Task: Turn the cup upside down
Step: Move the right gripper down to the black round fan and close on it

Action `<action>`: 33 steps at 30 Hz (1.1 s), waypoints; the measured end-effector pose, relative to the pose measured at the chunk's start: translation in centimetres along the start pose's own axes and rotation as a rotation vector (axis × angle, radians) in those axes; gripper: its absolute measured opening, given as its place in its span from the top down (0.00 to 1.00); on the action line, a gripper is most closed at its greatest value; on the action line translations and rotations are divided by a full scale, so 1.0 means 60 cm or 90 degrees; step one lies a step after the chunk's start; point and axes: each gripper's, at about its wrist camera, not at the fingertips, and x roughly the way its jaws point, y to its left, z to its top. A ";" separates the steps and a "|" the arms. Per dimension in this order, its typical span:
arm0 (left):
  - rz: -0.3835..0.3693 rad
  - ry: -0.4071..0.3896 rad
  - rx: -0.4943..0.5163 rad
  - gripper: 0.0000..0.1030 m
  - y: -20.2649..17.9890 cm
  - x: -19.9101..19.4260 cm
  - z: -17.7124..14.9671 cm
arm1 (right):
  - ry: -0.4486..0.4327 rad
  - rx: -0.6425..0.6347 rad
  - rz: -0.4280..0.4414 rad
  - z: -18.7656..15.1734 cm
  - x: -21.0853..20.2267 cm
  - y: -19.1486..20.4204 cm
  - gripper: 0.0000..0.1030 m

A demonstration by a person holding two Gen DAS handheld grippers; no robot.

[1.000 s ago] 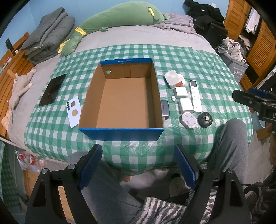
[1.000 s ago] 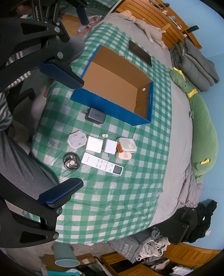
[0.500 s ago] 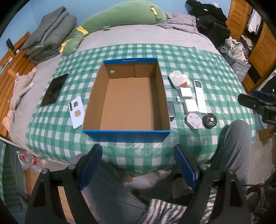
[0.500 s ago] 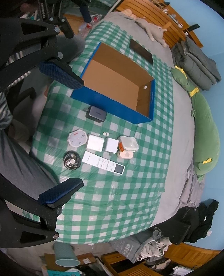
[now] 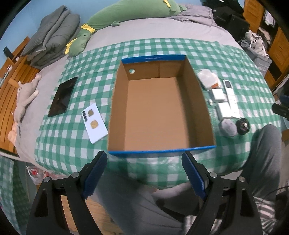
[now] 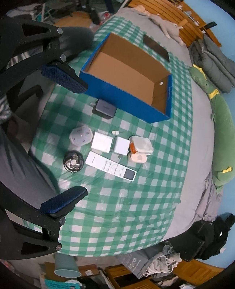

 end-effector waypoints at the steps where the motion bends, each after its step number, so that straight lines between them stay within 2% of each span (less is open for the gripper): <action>1: 0.004 0.007 0.001 0.17 0.008 0.008 0.006 | 0.004 -0.004 -0.001 0.004 0.006 -0.004 0.02; 8: -0.010 0.038 -0.010 0.17 0.052 0.060 0.042 | 0.038 -0.005 0.010 0.028 0.049 -0.040 0.02; 12: -0.017 0.049 -0.012 0.17 0.066 0.085 0.054 | 0.081 0.013 0.014 0.030 0.088 -0.061 0.02; 23: -0.044 0.094 -0.018 0.17 0.099 0.148 0.080 | 0.172 0.043 -0.002 0.001 0.184 -0.091 0.02; 33: -0.029 0.142 -0.031 0.23 0.119 0.203 0.086 | 0.216 0.062 -0.020 -0.018 0.235 -0.118 0.02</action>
